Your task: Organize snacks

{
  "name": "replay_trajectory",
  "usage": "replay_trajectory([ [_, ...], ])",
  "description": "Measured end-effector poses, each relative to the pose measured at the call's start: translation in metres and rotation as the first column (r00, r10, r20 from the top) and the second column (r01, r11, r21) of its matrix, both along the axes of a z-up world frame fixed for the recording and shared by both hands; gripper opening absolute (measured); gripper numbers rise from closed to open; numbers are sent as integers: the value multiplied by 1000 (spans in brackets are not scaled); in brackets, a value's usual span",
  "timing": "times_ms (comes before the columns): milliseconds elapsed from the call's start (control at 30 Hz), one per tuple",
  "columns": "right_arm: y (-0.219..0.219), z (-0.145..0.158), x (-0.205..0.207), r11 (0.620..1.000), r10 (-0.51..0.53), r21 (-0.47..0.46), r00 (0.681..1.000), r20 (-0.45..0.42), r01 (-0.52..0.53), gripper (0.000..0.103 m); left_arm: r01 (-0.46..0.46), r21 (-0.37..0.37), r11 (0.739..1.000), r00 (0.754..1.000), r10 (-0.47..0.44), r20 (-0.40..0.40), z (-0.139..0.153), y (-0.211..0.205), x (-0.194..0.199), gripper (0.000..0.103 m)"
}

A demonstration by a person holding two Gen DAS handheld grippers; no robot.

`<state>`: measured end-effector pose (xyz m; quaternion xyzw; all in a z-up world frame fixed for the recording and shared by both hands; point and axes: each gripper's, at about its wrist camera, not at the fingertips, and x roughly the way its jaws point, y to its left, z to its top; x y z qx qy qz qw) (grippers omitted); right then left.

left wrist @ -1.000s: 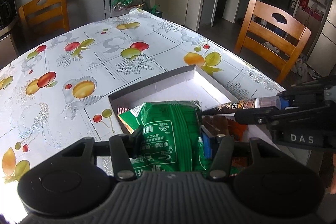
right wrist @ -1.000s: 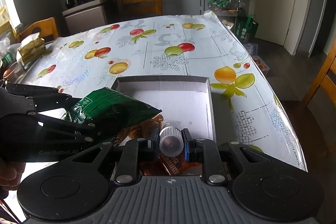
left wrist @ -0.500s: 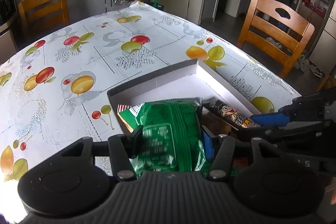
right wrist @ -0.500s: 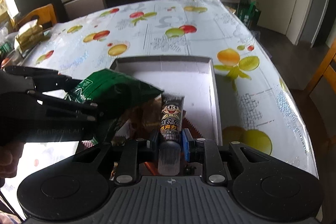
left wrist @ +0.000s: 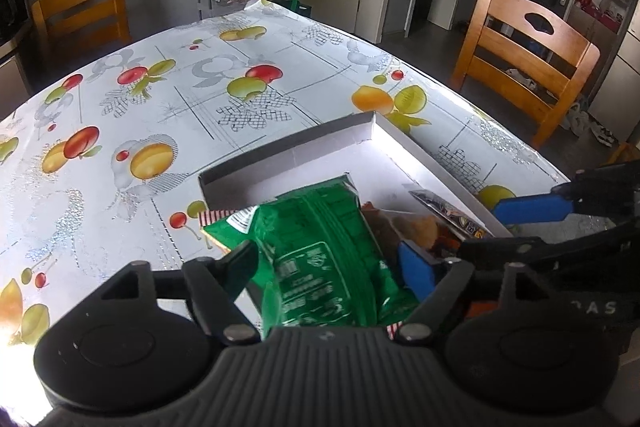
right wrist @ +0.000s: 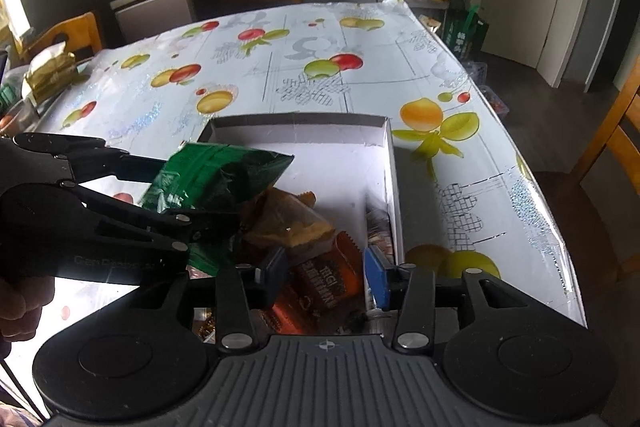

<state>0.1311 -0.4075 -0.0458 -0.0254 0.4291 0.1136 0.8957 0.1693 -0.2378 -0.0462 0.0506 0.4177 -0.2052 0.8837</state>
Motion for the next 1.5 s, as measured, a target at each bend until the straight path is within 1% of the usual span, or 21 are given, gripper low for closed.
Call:
replay_trajectory([
  [133, -3, 8, 0, 1000, -10, 12, 1000, 18, 10, 50, -9, -6, 1000, 1000, 8, -8, 7, 5, -1, 84],
  [333, -4, 22, -1, 999, -26, 44, 999, 43, 24, 52, -16, -17, 1000, 1000, 16, 2, 21, 12, -10, 85],
  [400, -4, 27, -2, 998, -31, 51, 998, 55, 29, 53, -15, -19, 1000, 1000, 15, 8, 24, 14, -14, 88],
  [467, -4, 31, -4, 998, -38, 56, 997, 63, 35, 53, -8, -30, 1000, 1000, 8, 7, 28, 17, -19, 96],
  [667, -3, 39, -10, 997, -47, 58, 995, 84, 42, 62, 19, -23, 1000, 999, -19, 34, 42, 17, -36, 97],
  [733, -2, 40, -13, 998, -49, 53, 995, 90, 45, 63, 24, -24, 999, 999, -23, 42, 46, 18, -40, 99],
  [800, -2, 42, -16, 997, -56, 50, 994, 95, 51, 66, 22, -35, 999, 999, -21, 43, 49, 21, -44, 100],
  [867, -4, 43, -19, 997, -62, 47, 993, 100, 58, 67, 20, -41, 999, 999, -18, 42, 52, 25, -47, 100],
  [1033, -8, 46, -26, 996, -88, 40, 990, 112, 84, 72, 4, -54, 999, 999, -2, 39, 55, 37, -54, 101],
  [1200, -12, 50, -30, 994, -107, 41, 987, 124, 102, 80, -3, -59, 998, 999, 5, 41, 57, 45, -58, 102],
  [1500, -10, 51, -36, 993, -118, 40, 985, 128, 114, 84, 29, -55, 998, 998, -26, 55, 60, 46, -64, 102],
])
